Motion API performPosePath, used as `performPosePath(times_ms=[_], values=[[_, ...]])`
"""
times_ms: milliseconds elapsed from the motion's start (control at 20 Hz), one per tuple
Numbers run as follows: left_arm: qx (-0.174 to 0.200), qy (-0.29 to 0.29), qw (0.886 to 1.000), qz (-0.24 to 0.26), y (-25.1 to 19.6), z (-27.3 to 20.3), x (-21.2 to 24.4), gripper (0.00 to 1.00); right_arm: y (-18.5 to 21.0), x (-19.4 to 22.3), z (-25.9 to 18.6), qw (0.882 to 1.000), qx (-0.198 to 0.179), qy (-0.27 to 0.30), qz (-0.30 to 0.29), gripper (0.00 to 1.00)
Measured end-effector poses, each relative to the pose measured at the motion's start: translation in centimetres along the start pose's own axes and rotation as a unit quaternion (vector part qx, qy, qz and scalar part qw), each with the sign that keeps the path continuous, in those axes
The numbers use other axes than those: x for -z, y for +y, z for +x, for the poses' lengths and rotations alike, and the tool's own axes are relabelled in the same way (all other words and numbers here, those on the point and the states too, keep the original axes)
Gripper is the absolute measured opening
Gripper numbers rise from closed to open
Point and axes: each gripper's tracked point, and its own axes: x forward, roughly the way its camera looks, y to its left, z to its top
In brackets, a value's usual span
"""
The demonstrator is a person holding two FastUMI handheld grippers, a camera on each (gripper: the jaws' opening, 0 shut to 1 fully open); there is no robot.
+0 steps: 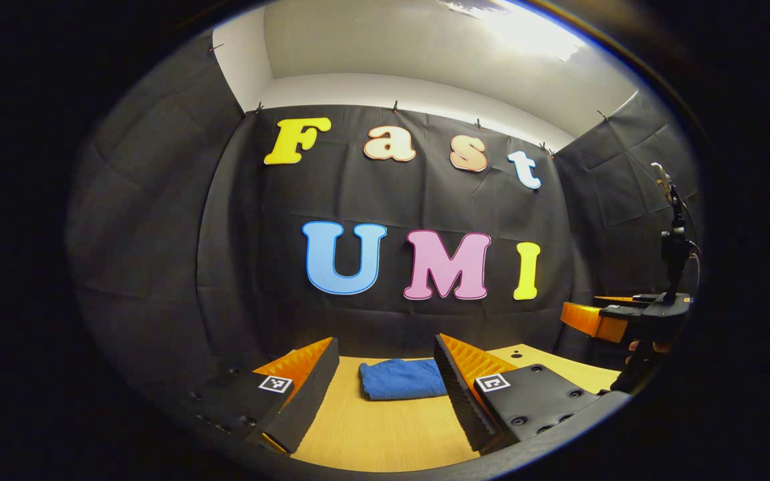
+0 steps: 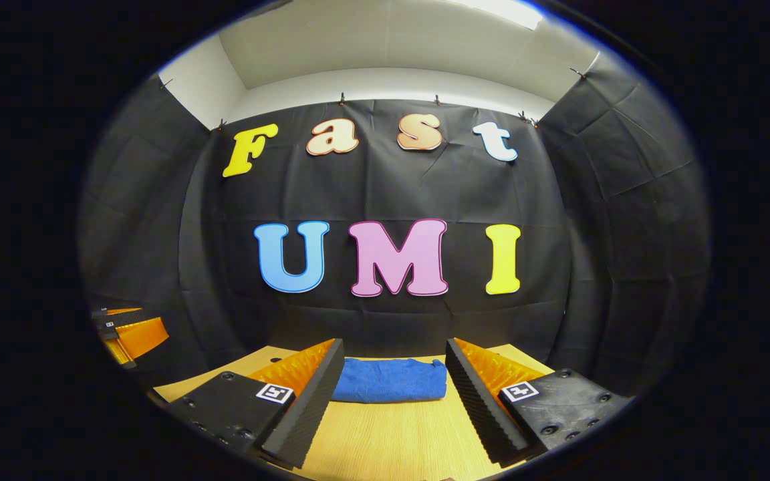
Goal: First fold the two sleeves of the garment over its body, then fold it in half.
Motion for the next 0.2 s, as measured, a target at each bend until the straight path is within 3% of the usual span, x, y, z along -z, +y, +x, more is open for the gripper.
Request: performPosePath(times_ms=[200], values=[[0.012, 0.007, 1.0, -0.005, -0.16, 0.36, 0.55, 0.82, 0.41, 0.25, 0.07, 1.0, -0.001, -0.002, -0.002, 0.96]])
